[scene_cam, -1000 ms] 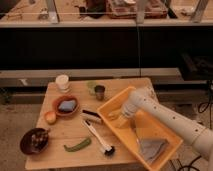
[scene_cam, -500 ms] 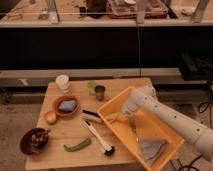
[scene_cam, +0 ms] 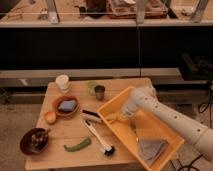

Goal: Place banana in table surface

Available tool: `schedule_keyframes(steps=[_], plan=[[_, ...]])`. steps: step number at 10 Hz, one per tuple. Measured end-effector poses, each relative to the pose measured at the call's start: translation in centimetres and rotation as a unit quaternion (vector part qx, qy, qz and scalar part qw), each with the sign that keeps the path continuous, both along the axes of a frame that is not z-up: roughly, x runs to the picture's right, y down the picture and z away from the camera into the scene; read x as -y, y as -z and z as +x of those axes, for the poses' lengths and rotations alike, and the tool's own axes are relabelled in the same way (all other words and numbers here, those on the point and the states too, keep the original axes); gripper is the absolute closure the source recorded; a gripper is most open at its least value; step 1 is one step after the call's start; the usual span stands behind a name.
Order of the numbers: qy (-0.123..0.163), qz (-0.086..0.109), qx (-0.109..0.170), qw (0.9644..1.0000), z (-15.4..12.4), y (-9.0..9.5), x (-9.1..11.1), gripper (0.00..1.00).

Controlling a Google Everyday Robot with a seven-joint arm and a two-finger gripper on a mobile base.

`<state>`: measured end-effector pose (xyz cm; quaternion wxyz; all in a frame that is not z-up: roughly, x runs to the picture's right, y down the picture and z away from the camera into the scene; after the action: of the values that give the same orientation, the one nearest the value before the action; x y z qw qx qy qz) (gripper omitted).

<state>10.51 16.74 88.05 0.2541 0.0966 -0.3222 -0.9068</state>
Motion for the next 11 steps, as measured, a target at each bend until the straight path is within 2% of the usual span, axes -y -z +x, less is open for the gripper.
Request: schedule_keyframes(steps=[4, 6, 9, 11], plan=[[-0.001, 0.000, 0.000, 1.0000, 0.0, 0.0, 0.1, 0.96], [0.003, -0.005, -0.002, 1.0000, 0.3, 0.8, 0.4, 0.96], [-0.002, -0.001, -0.002, 1.0000, 0.3, 4.5, 3.9, 0.96], [-0.001, 0.000, -0.001, 1.0000, 0.1, 7.7, 6.8, 0.96]])
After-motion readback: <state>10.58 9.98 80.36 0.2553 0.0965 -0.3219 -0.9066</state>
